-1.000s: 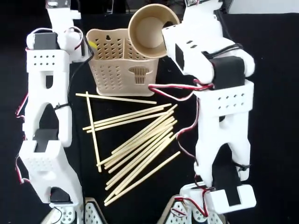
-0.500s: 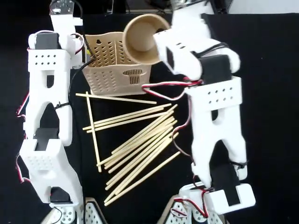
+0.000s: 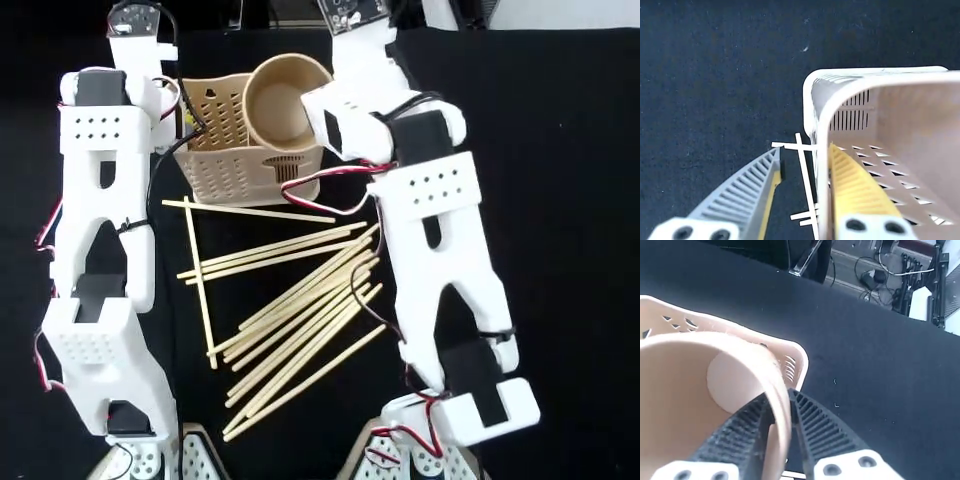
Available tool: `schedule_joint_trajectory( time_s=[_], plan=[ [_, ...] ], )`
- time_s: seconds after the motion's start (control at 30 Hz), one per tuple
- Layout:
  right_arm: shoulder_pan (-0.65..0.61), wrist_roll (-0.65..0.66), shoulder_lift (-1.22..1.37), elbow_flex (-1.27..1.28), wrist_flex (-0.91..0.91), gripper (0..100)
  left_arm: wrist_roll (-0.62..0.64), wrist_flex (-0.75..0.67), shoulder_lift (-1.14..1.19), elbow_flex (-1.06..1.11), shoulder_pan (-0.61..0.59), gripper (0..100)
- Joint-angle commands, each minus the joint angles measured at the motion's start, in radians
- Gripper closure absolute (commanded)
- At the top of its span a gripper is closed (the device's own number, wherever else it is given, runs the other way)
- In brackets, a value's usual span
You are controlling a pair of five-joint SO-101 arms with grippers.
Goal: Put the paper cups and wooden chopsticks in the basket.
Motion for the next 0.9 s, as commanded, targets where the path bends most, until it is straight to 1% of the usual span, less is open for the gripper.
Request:
schedule_joint_trajectory(
  time_s=[0.0, 0.2, 0.33, 0.5, 0.67, 0.7, 0.8, 0.87],
  plan=[
    [-0.014, 0.006, 0.005, -0.008, -0.023, 98.6, 0.000, 0.006, -0.009, -0.045, 0.007, 84],
    [-0.011, 0.006, 0.084, -0.012, -0.066, 98.5, 0.000, 0.006, -0.008, -0.045, 0.001, 84],
    [-0.011, 0.008, 0.108, -0.013, -0.129, 98.5, 0.000, 0.006, -0.008, -0.045, 0.004, 84],
    [-0.011, 0.121, 0.113, -0.013, -0.147, 98.6, 0.000, 0.006, -0.008, -0.045, 0.005, 84],
    [-0.011, 0.137, 0.122, -0.005, -0.124, 97.8, 0.000, 0.003, -0.006, -0.045, 0.005, 84],
    [-0.011, 0.137, 0.125, -0.013, -0.109, 95.7, 0.000, 0.002, -0.006, -0.045, 0.005, 84],
    [-0.015, 0.138, 0.122, -0.051, -0.068, 84.4, 0.000, 0.002, -0.006, -0.045, 0.005, 84],
    [-0.017, 0.140, 0.116, -0.094, -0.049, 78.7, 0.000, 0.002, -0.006, -0.045, 0.005, 84]
  ],
)
